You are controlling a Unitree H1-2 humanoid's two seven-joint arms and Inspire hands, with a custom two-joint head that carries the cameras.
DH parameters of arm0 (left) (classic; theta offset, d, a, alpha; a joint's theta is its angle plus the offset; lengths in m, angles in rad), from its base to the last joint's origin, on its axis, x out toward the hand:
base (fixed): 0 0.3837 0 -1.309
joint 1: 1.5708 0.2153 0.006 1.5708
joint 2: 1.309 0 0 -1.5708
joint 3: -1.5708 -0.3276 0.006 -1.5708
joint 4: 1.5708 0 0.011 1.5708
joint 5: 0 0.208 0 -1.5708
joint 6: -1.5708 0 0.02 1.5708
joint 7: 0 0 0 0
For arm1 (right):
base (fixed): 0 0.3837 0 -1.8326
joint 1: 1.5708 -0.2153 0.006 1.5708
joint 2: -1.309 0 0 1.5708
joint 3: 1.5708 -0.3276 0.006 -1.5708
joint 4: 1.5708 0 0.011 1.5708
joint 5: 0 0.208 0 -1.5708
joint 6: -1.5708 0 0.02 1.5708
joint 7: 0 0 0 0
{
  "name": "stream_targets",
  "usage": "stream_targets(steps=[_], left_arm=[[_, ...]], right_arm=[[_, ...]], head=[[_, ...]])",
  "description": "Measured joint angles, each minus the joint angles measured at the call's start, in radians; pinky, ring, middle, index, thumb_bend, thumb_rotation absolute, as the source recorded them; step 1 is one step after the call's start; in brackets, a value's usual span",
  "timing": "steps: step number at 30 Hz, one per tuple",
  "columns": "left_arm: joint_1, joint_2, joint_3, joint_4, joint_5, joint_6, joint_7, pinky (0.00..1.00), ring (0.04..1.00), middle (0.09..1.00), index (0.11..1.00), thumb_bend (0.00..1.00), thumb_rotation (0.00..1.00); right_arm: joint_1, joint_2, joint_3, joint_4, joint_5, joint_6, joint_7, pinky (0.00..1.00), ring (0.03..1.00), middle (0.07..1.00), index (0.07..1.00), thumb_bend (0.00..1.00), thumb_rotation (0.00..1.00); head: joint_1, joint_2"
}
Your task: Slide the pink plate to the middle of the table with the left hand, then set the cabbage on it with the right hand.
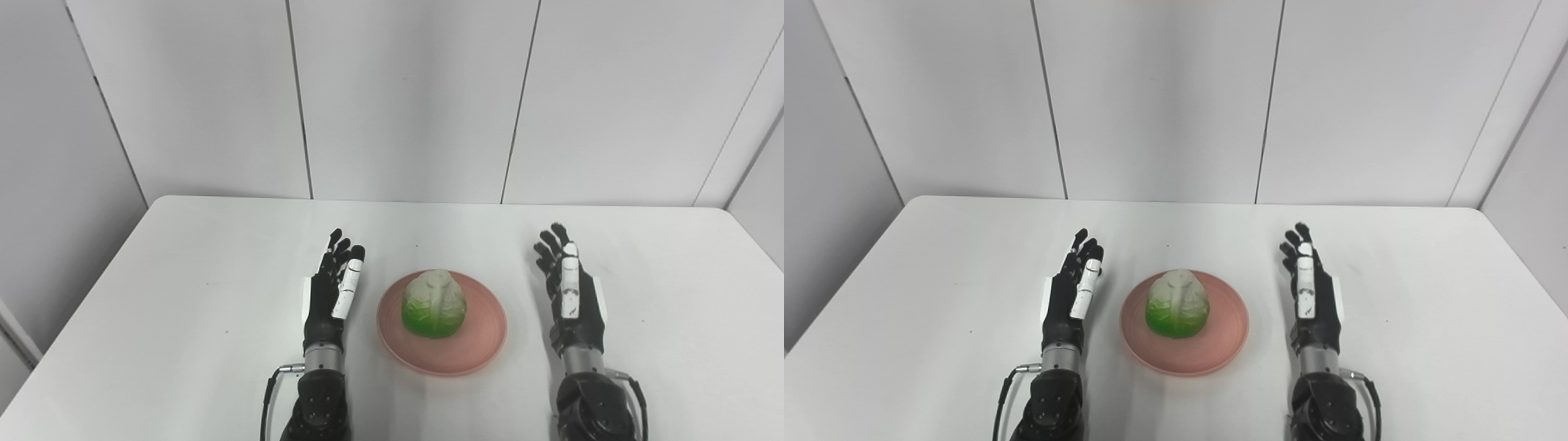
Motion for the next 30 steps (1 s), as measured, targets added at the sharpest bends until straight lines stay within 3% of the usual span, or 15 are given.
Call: stream_targets(steps=[10,15,30], left_arm=[[-0.015,0.031,0.001,0.015,-0.025,0.037,-0.035,0.93,0.953,0.945,0.907,0.87,0.89],[-0.015,0.037,0.001,0.014,-0.05,0.047,-0.058,0.98,0.967,0.95,0.918,0.9,0.91],[-0.015,0.041,-0.003,0.012,-0.065,0.055,-0.073,1.0,0.962,0.943,0.923,0.89,0.92]], right_arm=[[-0.003,0.006,0.028,0.011,-0.094,0.002,-0.06,1.0,0.938,0.913,0.944,0.79,1.0],[0.004,0.019,0.039,-0.005,-0.112,0.087,-0.078,1.0,0.967,0.935,0.958,0.75,1.0],[0.019,0.007,0.058,-0.029,-0.128,0.116,-0.067,1.0,0.972,0.942,0.948,0.78,1.0]], head=[[-0.031,0.003],[-0.037,0.005],[-0.035,0.006]])
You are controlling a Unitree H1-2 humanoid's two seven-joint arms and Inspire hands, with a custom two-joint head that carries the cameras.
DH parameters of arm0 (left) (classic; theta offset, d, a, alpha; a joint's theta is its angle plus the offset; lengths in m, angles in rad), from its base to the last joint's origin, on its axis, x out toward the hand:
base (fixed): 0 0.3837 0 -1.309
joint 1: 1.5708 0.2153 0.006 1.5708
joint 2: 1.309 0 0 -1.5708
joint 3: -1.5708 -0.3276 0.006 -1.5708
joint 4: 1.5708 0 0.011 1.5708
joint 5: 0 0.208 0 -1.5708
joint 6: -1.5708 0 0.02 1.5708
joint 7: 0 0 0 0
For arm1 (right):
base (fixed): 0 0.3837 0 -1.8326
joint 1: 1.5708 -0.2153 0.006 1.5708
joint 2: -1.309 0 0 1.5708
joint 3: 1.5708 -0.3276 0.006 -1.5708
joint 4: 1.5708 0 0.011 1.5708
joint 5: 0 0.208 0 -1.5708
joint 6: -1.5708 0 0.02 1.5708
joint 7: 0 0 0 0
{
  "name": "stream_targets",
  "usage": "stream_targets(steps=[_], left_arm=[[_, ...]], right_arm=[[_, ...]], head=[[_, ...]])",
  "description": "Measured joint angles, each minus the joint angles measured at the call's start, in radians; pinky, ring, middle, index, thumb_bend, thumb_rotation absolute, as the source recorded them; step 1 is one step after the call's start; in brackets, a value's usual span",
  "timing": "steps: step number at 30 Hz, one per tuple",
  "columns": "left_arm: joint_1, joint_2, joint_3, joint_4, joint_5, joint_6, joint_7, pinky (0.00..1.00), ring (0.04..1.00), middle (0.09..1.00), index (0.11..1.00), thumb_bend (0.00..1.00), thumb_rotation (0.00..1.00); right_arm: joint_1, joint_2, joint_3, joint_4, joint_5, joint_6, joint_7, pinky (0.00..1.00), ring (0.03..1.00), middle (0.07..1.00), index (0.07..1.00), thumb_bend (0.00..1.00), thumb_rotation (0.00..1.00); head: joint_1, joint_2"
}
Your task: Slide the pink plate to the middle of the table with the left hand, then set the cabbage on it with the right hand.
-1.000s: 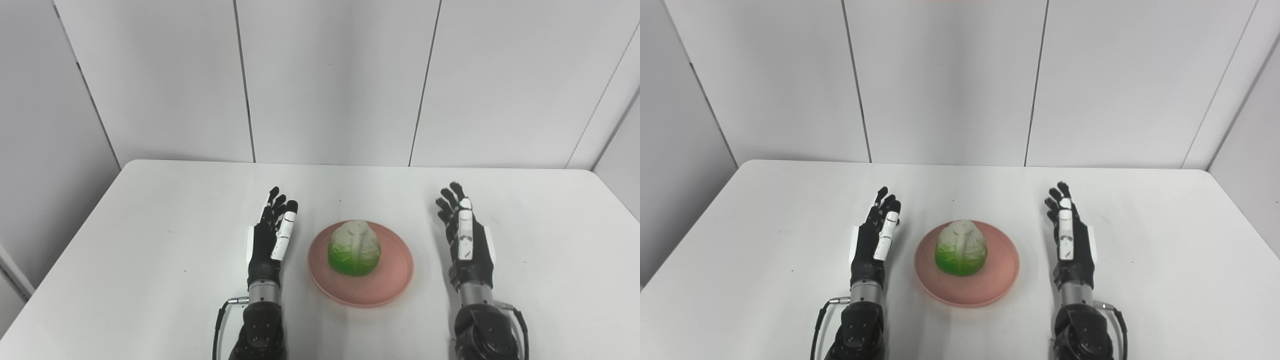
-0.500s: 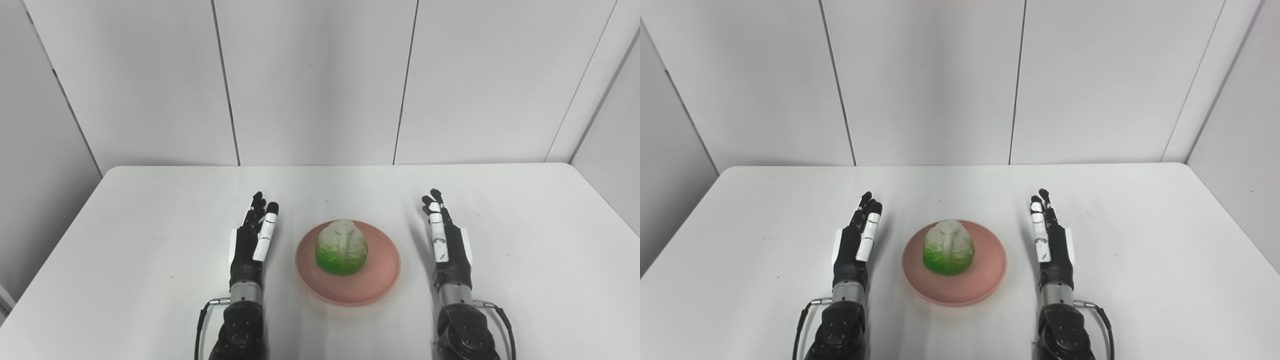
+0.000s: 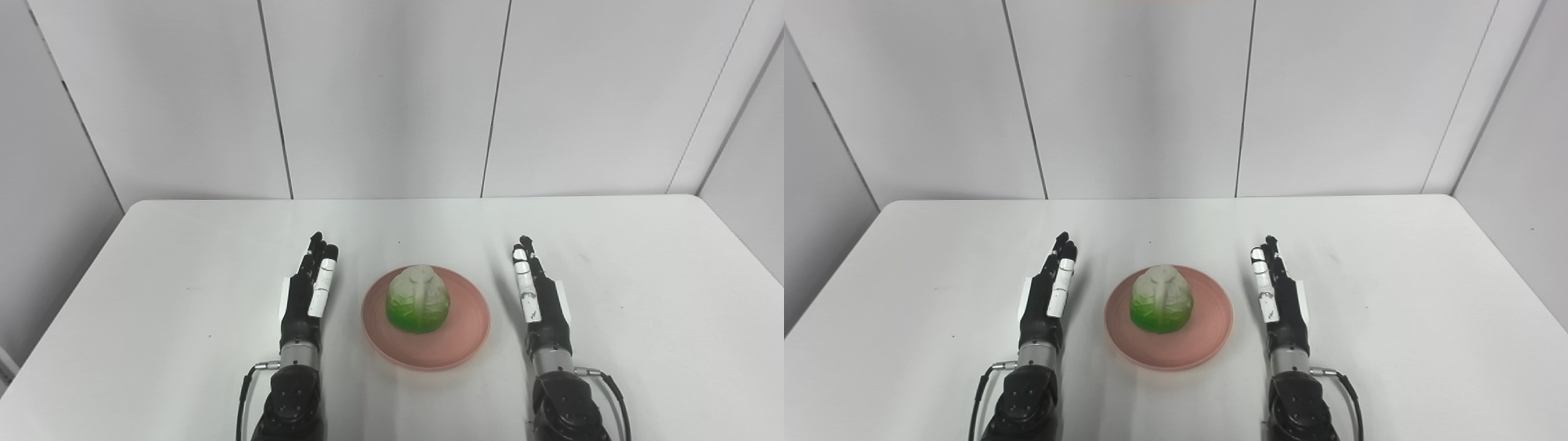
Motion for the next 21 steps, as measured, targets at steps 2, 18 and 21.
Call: stream_targets(steps=[2,18,21], left_arm=[[0.0,0.0,0.0,0.0,0.0,0.0,0.0,1.0,0.964,0.943,0.925,0.9,0.92],[0.006,0.001,-0.003,-0.013,0.001,0.016,0.0,0.99,0.962,0.946,0.932,0.89,0.91],[0.01,0.001,-0.004,-0.019,0.001,0.017,0.0,0.98,0.96,0.947,0.931,0.88,0.9]], right_arm=[[0.0,-0.001,0.001,0.0,0.0,0.0,0.001,1.0,0.97,0.943,0.945,0.77,1.0],[0.012,-0.004,0.001,-0.022,0.021,0.006,0.01,1.0,0.967,0.94,0.937,0.78,1.0],[0.02,-0.005,0.003,-0.031,0.021,0.007,0.012,1.0,0.967,0.939,0.937,0.76,1.0]], head=[[0.002,0.0],[0.002,0.0],[0.002,-0.002]])
